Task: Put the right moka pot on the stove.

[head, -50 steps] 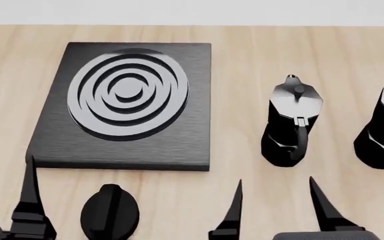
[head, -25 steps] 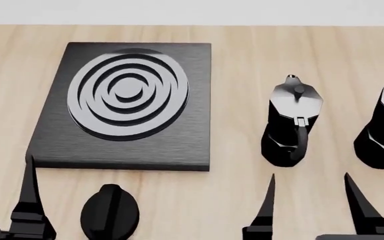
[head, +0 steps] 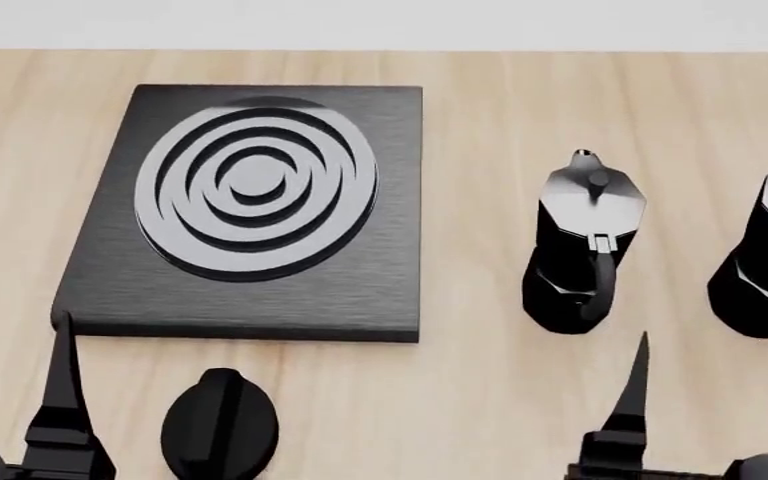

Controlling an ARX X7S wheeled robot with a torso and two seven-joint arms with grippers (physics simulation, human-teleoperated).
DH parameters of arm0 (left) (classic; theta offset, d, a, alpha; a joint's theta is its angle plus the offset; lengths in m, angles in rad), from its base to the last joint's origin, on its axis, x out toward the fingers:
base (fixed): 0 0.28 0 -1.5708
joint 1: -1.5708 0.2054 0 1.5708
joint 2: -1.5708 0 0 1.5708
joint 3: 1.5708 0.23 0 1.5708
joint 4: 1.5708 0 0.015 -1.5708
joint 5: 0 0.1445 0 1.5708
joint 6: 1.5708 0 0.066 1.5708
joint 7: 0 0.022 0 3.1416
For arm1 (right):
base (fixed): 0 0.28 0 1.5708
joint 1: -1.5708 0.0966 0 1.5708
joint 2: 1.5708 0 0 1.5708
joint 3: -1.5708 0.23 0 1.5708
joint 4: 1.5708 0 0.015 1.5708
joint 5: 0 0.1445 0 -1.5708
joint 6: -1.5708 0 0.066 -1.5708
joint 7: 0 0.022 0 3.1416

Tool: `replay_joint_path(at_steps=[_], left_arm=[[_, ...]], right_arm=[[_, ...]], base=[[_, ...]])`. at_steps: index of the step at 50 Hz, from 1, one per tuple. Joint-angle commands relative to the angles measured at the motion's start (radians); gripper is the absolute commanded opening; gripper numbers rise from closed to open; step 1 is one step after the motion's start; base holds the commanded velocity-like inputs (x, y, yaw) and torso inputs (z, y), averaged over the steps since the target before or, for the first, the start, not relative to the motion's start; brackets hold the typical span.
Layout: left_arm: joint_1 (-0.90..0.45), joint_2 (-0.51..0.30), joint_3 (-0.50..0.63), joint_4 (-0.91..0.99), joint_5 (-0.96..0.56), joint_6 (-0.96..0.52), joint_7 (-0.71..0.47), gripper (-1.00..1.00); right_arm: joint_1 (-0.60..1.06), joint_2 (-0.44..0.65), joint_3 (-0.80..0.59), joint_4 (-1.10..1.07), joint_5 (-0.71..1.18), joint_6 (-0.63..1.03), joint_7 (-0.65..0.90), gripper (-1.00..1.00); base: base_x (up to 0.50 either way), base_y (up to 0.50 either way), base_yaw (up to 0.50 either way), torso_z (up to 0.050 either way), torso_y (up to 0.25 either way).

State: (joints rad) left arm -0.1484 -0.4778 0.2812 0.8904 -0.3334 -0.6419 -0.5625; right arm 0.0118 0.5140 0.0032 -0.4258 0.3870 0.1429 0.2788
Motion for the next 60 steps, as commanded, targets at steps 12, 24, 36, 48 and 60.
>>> replay_joint_path(at_steps=[12,24,36,48,60], left_arm=[[0.002,-0.005,0.004,-0.002,-0.001,0.006,-0.007,1.0],[-0.006,-0.007,0.002,0.002,-0.011,-0.008,-0.011,1.0],[-0.004,-0.004,-0.007,0.001,-0.021,-0.009,-0.019,1.0],[0.0,-0.007,-0.003,0.0,-0.022,0.004,-0.018,1.0],[-0.002,-0.009,-0.003,0.002,-0.024,0.002,-0.023,1.0]], right_arm=[[0.024,0.009,0.058,0.151,-0.002,-0.099,-0.035,1.0],[0.029,0.042,0.074,0.192,-0.028,-0.097,-0.035,1.0],[0.042,0.052,0.109,0.249,0.02,-0.106,-0.06,1.0],[0.129,0.096,0.144,0.278,0.153,-0.001,-0.091,1.0],[0.225,0.112,0.132,0.369,0.197,0.041,-0.136,1.0]], base=[[0.0,0.0,0.0,0.0,0.0],[0.0,0.0,0.0,0.0,0.0],[0.0,0.0,0.0,0.0,0.0],[0.0,0.0,0.0,0.0,0.0],[0.0,0.0,0.0,0.0,0.0]])
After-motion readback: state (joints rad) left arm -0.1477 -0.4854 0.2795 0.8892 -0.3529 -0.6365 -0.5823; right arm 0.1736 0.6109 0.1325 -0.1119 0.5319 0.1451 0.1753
